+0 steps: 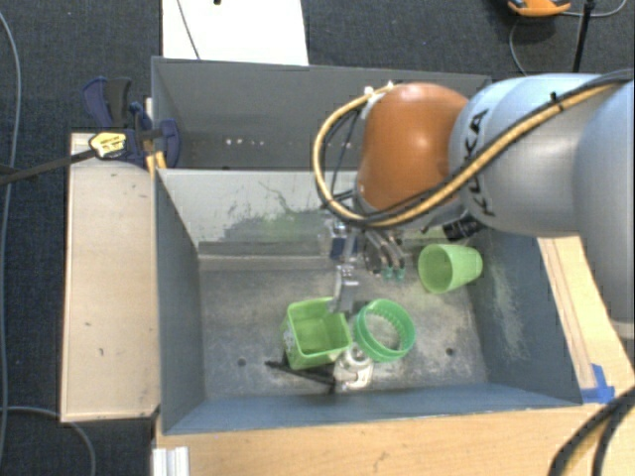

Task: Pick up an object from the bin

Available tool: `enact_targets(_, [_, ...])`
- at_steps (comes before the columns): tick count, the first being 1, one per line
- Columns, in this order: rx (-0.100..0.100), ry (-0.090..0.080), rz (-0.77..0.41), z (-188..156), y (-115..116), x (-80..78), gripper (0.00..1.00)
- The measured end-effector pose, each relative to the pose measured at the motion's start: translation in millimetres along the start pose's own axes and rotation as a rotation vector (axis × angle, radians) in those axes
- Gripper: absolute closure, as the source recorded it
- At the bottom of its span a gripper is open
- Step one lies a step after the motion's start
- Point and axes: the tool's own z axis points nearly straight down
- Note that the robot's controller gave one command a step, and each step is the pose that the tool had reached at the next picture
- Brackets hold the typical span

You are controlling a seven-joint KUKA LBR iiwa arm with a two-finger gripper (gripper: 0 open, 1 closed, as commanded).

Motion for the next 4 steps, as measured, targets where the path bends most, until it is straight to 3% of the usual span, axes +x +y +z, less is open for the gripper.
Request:
enact_targets(1, [-0.001, -0.008, 0.002, -5, 0, -1.8, 0.00])
enact_targets(2, [-0.001, -0.012, -0.032, 40, 2, 31.5, 0.00])
enact_targets(3, [-0.001, -0.013, -0.289, 84, 4, 58.6, 1.00])
enact_targets(4, [-0.001, -0.013, -0.287, 84, 4, 58.6, 1.00])
